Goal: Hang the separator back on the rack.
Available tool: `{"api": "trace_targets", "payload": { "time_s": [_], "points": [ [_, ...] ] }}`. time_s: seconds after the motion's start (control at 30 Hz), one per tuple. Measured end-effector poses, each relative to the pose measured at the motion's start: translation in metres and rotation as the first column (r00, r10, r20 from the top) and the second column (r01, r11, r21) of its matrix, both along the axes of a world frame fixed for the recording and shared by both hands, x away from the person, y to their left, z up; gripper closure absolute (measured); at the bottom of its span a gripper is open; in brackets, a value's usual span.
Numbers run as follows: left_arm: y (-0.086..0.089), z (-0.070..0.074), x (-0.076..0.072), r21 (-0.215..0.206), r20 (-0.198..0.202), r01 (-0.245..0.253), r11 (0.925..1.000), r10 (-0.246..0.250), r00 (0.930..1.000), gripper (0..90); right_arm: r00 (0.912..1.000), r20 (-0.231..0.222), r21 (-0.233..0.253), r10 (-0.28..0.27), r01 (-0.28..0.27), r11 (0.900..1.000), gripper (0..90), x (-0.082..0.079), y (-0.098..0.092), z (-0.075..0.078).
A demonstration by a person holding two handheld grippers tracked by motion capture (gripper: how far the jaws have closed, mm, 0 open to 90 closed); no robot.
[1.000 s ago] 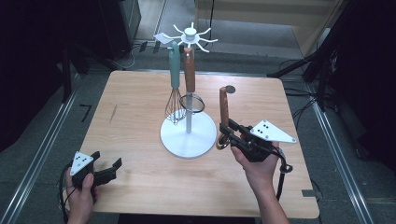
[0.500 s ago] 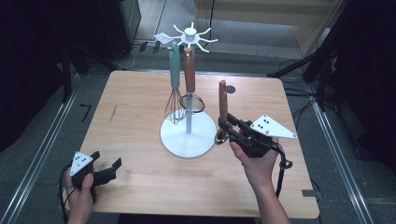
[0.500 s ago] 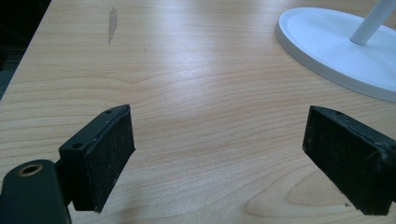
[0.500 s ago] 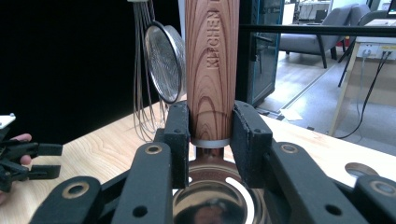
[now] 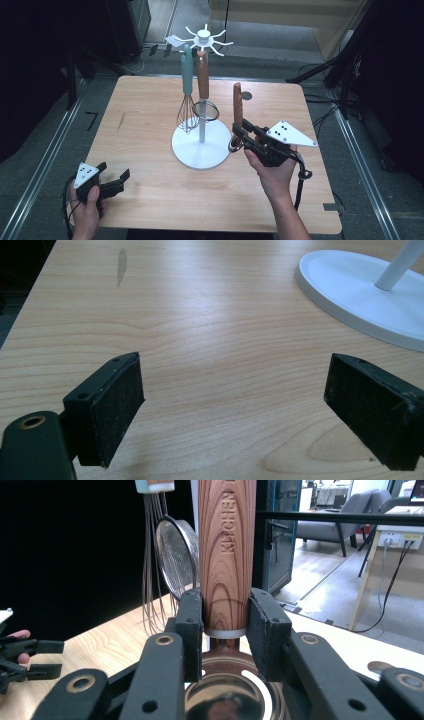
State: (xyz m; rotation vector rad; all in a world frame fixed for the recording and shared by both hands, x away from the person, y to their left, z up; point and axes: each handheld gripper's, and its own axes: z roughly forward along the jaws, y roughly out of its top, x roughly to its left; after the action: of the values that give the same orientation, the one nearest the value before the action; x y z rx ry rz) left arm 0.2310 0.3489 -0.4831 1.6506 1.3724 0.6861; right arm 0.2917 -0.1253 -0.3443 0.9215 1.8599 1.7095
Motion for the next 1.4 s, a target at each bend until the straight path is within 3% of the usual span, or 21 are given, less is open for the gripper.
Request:
{"api": "trace_targets", "payload": {
  "time_s": [0.8, 1.4],
  "points": [
    [0.000, 0.000, 0.000, 0.000, 0.003, -0.004, 1.0000, 0.004, 1.0000, 9.1, 0.9990, 0.045, 0.036, 0.000, -0.002, 0.999, 71.1, 0.001, 0.009, 0.022],
    [0.000, 0.000, 0.000, 0.001, 0.004, -0.005, 1.0000, 0.005, 1.0000, 9.1, 0.9978, 0.067, 0.023, 0.002, -0.003, 1.000, 71.1, 0.002, 0.021, 0.035]
  ]
}}
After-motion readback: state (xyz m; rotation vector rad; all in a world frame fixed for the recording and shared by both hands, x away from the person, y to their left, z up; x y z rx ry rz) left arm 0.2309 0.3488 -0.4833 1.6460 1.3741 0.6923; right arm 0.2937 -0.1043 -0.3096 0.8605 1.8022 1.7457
